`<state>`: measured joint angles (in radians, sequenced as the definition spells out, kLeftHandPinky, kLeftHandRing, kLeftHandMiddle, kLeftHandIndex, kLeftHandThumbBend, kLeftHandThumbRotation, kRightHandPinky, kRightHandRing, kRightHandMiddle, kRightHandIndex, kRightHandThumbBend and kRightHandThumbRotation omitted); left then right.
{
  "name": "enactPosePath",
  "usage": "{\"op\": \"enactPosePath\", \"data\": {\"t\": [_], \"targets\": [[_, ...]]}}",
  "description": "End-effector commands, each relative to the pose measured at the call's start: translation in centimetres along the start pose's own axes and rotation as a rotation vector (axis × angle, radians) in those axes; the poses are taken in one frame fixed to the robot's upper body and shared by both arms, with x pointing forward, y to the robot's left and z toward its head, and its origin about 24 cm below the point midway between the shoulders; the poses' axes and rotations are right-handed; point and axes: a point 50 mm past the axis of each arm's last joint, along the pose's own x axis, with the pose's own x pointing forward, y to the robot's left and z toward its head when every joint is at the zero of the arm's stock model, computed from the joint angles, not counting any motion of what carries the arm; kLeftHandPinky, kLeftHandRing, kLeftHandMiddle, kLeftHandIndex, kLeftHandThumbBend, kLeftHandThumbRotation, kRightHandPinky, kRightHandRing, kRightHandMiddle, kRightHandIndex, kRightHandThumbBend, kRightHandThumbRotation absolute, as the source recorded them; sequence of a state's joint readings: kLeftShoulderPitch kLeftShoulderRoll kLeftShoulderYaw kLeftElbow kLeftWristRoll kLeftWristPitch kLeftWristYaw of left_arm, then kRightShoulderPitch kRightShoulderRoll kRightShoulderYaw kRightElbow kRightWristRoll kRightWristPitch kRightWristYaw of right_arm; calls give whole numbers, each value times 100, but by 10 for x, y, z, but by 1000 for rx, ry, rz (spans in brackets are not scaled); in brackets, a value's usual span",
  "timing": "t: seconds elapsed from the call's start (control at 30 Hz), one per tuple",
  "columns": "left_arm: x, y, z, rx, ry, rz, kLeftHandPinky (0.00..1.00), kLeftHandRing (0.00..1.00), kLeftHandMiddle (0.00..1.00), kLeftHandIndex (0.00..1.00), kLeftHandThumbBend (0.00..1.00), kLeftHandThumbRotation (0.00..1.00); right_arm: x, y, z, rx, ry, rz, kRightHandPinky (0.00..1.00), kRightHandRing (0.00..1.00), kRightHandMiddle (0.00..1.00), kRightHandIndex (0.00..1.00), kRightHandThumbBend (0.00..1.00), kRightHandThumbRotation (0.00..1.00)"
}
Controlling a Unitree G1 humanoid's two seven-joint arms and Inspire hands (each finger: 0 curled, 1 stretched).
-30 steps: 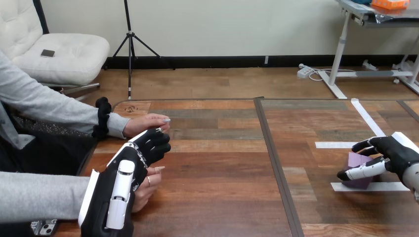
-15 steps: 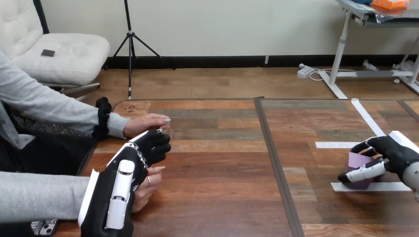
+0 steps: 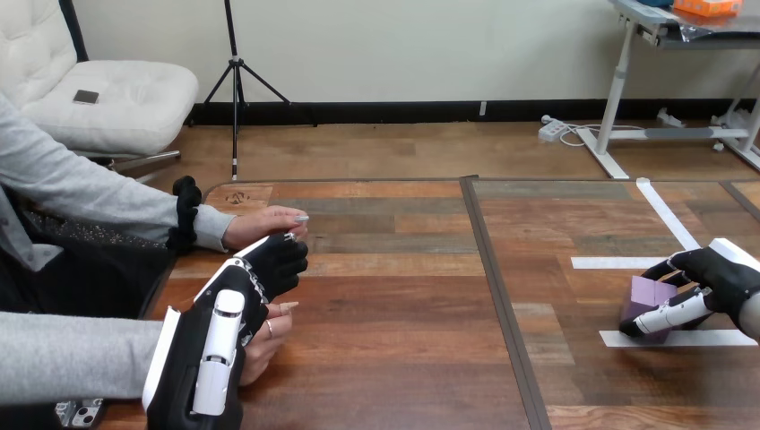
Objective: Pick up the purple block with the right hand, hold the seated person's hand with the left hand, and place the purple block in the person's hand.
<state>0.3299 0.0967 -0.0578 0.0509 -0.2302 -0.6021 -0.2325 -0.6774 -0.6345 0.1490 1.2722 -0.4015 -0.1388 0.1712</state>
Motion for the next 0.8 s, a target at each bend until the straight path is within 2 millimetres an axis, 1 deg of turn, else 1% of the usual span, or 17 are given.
{"op": "enactPosePath", "data": {"t": [0.0,0.23,0.27,0.5,0.63,0.77], "targets": [[17,-2,13,-14,-95,10,82,81,78,76,33,100,1,-16,12,-28,-11,-41,62,67,73,71,97,0],[17,-1,13,-17,-96,11,84,82,79,76,33,100,2,-14,13,-53,-10,-64,58,63,67,69,95,0],[17,-1,13,-17,-96,11,84,82,79,76,33,100,2,-14,14,-59,-8,-66,56,61,66,68,95,0],[18,-1,14,-13,-103,15,85,82,79,76,31,100,2,-11,14,-90,-6,-79,50,57,61,65,95,0],[18,-1,15,-12,-110,17,84,82,78,75,30,100,3,-9,13,-114,-5,-97,50,57,61,63,95,0],[18,0,15,-8,-109,14,84,82,78,75,30,100,3,-7,14,-126,-22,-117,48,57,60,59,95,0]]}}
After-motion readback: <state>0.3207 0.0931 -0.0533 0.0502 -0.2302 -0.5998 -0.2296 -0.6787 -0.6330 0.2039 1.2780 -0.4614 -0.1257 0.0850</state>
